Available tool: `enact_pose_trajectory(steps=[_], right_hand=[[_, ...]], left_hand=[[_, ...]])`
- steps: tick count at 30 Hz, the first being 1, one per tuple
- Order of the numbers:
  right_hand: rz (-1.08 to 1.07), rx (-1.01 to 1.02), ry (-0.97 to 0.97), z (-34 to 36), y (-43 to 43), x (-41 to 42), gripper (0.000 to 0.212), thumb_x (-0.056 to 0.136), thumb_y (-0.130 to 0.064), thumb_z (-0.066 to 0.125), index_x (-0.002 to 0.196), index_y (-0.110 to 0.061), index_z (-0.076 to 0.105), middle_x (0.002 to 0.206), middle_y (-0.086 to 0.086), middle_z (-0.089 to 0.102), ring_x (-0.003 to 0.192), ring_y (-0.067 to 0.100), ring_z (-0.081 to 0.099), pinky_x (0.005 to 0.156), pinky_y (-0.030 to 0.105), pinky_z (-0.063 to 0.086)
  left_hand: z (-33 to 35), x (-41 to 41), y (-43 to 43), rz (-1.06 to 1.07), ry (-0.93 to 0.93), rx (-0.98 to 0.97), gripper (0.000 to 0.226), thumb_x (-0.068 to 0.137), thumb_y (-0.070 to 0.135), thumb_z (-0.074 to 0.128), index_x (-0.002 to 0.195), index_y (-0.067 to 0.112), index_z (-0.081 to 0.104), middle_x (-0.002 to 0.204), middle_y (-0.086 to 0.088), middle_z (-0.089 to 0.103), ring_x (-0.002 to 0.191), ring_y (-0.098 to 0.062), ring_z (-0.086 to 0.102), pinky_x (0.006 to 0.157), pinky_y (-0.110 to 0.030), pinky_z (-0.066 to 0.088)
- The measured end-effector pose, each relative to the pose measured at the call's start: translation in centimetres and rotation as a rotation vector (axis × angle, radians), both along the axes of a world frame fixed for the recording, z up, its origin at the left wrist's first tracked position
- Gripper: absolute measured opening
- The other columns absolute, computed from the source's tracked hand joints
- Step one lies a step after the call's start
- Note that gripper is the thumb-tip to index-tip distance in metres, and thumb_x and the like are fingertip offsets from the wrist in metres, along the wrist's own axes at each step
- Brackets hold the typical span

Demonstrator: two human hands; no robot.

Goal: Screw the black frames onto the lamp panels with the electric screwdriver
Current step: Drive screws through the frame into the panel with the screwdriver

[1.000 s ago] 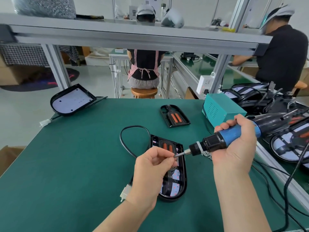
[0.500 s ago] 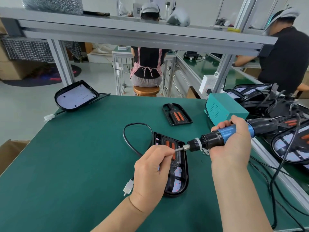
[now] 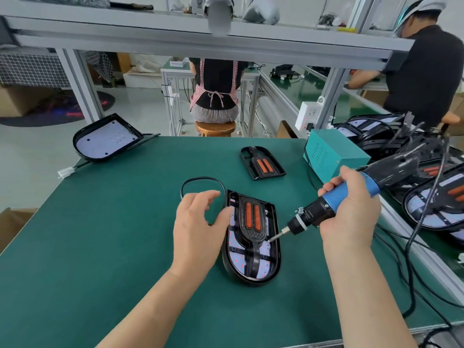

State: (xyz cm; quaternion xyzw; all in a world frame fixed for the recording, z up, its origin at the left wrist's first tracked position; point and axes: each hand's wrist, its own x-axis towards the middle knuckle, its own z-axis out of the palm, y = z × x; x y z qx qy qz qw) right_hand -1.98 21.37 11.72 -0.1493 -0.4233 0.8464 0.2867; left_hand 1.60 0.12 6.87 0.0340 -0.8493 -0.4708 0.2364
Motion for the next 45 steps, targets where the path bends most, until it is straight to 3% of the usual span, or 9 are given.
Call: enact_pose_trajectory(steps=[2,5,9,14,36,41,45], right_hand=[[0.008,0.052,-0.002,-0.2,-0.3,0.1,0.014,0.086,-0.011,0.068,0.091,-0.013,0.056,0.063,-0.003,0.056,0.052,0.015,0.052,0.056,0.026,0.05],[0.022,0.115,0.009,-0.3,-1.1,0.2,0.014,0.078,-0.014,0.07,0.081,-0.017,0.057,0.063,0.0,0.056,0.052,0.018,0.051,0.055,0.026,0.049],[0.059,0.2,0.032,-0.2,-2.0,0.2,0.013,0.077,-0.012,0.07,0.078,-0.018,0.059,0.061,0.001,0.055,0.052,0.019,0.05,0.052,0.026,0.047],[0.084,0.252,0.017,-0.1,-2.6,0.3,0.015,0.081,-0.011,0.07,0.076,-0.021,0.06,0.062,0.001,0.056,0.052,0.02,0.05,0.05,0.024,0.047],[0.147,0.392,0.1,-0.7,-3.9,0.8,0.015,0.079,-0.014,0.07,0.086,-0.013,0.057,0.057,-0.003,0.056,0.048,0.016,0.053,0.053,0.025,0.049],[0.178,0.485,0.121,-0.8,-4.1,0.9,0.019,0.074,-0.02,0.069,0.066,-0.033,0.058,0.052,-0.003,0.056,0.048,0.014,0.053,0.053,0.023,0.049],[0.252,0.539,0.153,-0.8,-4.4,0.8,0.016,0.07,-0.023,0.068,0.063,-0.031,0.056,0.05,-0.001,0.054,0.046,0.014,0.051,0.052,0.023,0.047]], left_hand=[[-0.3,-0.7,-0.4,-0.032,-0.239,-0.065,0.057,0.084,0.045,0.073,0.133,0.025,0.053,0.115,0.007,0.049,0.103,-0.017,0.055,0.085,-0.029,0.044],[-0.5,-1.3,0.3,-0.118,-0.522,-0.127,0.083,0.08,0.064,0.068,0.142,0.018,0.037,0.12,-0.002,0.056,0.108,-0.024,0.056,0.084,-0.033,0.043],[-1.0,-1.8,1.2,-0.216,-0.685,0.055,0.064,0.077,0.057,0.075,0.111,0.013,0.046,0.102,0.003,0.061,0.095,-0.02,0.061,0.086,-0.041,0.054],[-0.8,-1.7,1.4,-0.248,-0.665,0.142,0.05,0.078,0.047,0.077,0.107,0.015,0.053,0.105,-0.005,0.067,0.099,-0.028,0.067,0.087,-0.049,0.057],[-0.9,-1.7,1.6,-0.263,-0.643,0.222,0.054,0.079,0.043,0.079,0.112,0.011,0.052,0.11,-0.01,0.068,0.106,-0.036,0.066,0.09,-0.057,0.054],[-1.3,-1.7,1.6,-0.251,-0.619,0.26,0.051,0.079,0.039,0.081,0.11,0.01,0.054,0.108,-0.01,0.068,0.105,-0.036,0.065,0.09,-0.057,0.054],[-1.4,-1.7,1.6,-0.247,-0.612,0.283,0.051,0.078,0.039,0.081,0.11,0.009,0.053,0.11,-0.012,0.068,0.106,-0.037,0.065,0.091,-0.058,0.053]])
